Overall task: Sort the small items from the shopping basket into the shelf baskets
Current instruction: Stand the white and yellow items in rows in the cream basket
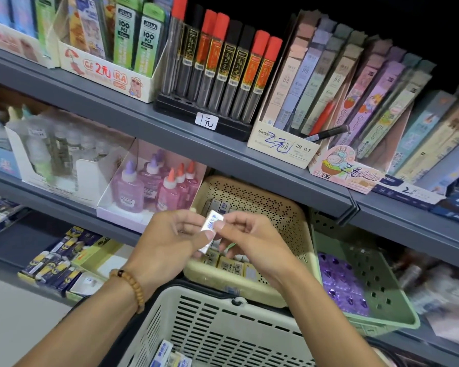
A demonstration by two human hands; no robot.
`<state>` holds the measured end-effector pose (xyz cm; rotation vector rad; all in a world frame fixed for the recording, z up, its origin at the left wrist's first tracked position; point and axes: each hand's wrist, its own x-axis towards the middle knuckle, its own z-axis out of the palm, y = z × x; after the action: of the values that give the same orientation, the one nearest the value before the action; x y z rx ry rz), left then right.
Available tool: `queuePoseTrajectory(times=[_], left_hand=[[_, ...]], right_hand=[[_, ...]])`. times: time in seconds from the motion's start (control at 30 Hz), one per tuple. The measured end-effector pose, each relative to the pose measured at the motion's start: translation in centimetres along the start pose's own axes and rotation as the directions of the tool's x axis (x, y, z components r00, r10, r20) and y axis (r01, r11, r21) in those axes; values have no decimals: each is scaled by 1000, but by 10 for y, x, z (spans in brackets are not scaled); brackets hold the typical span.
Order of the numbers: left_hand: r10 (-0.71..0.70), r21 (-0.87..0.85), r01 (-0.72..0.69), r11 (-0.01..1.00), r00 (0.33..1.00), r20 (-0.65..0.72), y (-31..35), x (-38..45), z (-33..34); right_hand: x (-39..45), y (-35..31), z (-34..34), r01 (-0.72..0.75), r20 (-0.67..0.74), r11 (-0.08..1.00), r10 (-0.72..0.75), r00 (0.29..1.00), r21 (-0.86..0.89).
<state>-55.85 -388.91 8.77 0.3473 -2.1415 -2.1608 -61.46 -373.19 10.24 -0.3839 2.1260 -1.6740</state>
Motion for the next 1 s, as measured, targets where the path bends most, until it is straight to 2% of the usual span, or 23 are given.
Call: queuePoseTrajectory(times=[0.07,0.13,0.2,0.27,0.33,0.43,0.57,0.77,0.9,1.0], left_hand=[[25,19,-25,999,999,21,-2,-1,4],[136,178,-137,974,991,19,-5,-3,5],[309,464,-314,828,947,90,-9,-6,4],[373,630,-464,622,884,283,-11,-9,3],[328,664,-536,521,844,424,-14,-9,3],[312,677,-594,435,804,506,-20,-5,5],[329,669,-612,422,791,516,-26,2,4],[319,668,-613,422,790,523,-29,5,4],[317,667,-604,437,797,514,-29,5,3],[316,669,-600,439,800,510,-27,5,3]], right_hand=[[0,1,2,-30,20,997,28,999,76],[1,5,-5,-76,22,985,73,997,156],[6,11,-23,-125,-88,983,137,987,132],[17,23,-46,-200,-301,980,183,936,-25],[30,36,-66,-275,-469,954,191,863,-117],[55,51,-86,-351,-557,912,182,810,-213],[78,61,-96,-446,-551,781,160,819,-437],[90,64,-90,-410,-509,874,236,828,-261],[86,60,-85,-360,-465,842,151,872,-402],[81,55,-76,-309,-372,832,135,918,-461]])
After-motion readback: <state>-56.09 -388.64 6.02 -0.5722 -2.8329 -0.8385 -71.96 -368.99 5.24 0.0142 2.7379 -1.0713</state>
